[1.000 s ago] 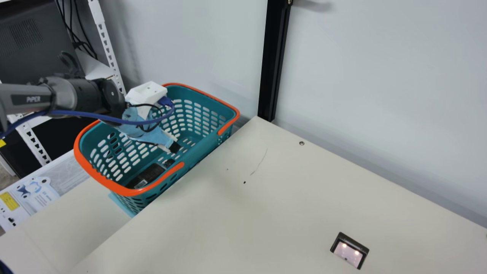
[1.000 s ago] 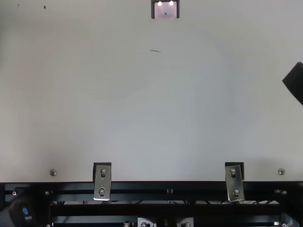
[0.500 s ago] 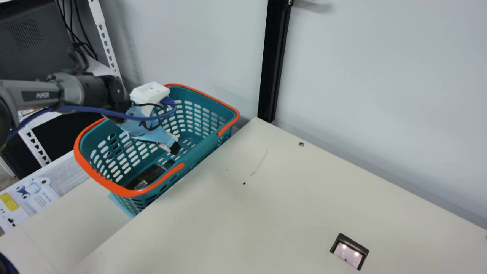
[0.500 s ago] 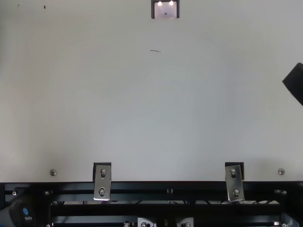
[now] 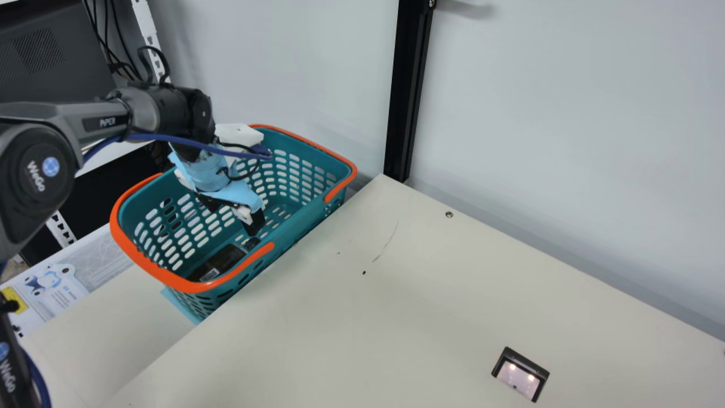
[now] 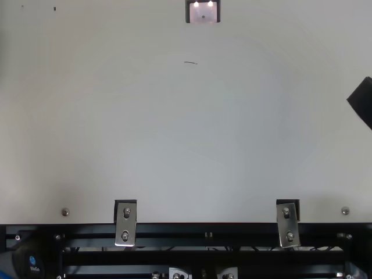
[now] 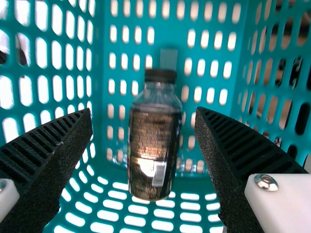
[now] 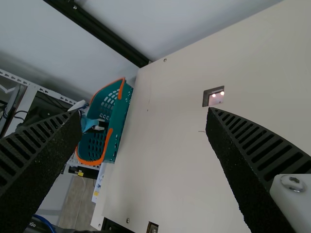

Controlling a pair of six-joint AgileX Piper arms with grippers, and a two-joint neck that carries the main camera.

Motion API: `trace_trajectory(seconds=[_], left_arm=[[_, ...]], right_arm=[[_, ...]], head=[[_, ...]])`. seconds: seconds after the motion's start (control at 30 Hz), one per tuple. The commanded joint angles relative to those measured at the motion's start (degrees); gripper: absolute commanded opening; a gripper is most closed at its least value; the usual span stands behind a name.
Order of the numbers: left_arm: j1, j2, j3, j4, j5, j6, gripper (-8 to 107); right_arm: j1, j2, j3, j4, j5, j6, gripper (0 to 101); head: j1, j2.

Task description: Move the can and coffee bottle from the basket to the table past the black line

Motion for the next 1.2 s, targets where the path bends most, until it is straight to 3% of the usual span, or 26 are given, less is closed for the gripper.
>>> trace_trajectory(seconds=[0.0,0.8,1.17], left_arm=[[0.0,0.8,-0.3,0.2,1.5,0.3,90],[0.1,6.6,1.0,1.2,0.8,1.0,90],[0.6,10.4,-1.1,1.1,-0.1,0.7,90]], right_arm=[[0.0,0.0,0.0,0.0,0.0,0.0,101],[0.0,0.0,0.0,0.0,0.0,0.0,101],[0.0,0.0,0.0,0.0,0.0,0.0,101]], head=[[-1.4,0.6],[-1.4,0.6],[-1.4,0.6]])
